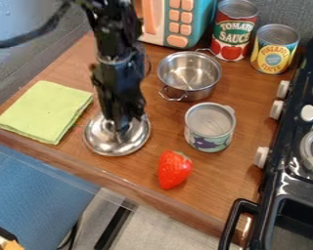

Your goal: Moved the silver lit to the lower middle part of the table

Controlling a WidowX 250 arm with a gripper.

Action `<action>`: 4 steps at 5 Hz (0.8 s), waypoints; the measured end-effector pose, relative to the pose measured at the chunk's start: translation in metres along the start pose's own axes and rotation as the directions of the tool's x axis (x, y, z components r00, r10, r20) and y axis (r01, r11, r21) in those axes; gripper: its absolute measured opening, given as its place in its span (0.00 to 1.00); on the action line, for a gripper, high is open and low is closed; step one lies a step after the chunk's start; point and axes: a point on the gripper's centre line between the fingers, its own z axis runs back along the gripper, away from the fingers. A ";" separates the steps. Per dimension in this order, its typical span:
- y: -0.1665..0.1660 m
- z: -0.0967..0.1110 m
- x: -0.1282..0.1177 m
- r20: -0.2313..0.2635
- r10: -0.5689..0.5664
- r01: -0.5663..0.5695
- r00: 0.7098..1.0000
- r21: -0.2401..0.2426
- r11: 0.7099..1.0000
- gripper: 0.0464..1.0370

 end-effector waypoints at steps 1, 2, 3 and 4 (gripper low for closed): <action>0.002 -0.001 -0.002 0.003 -0.005 0.005 1.000 0.020 1.000 0.61; 0.001 0.019 -0.008 0.017 0.039 -0.039 0.999 0.029 0.999 0.90; 0.006 0.042 -0.015 0.004 0.116 -0.116 0.993 0.039 0.992 0.97; 0.010 0.047 -0.015 -0.035 0.167 -0.166 0.985 0.023 0.986 0.96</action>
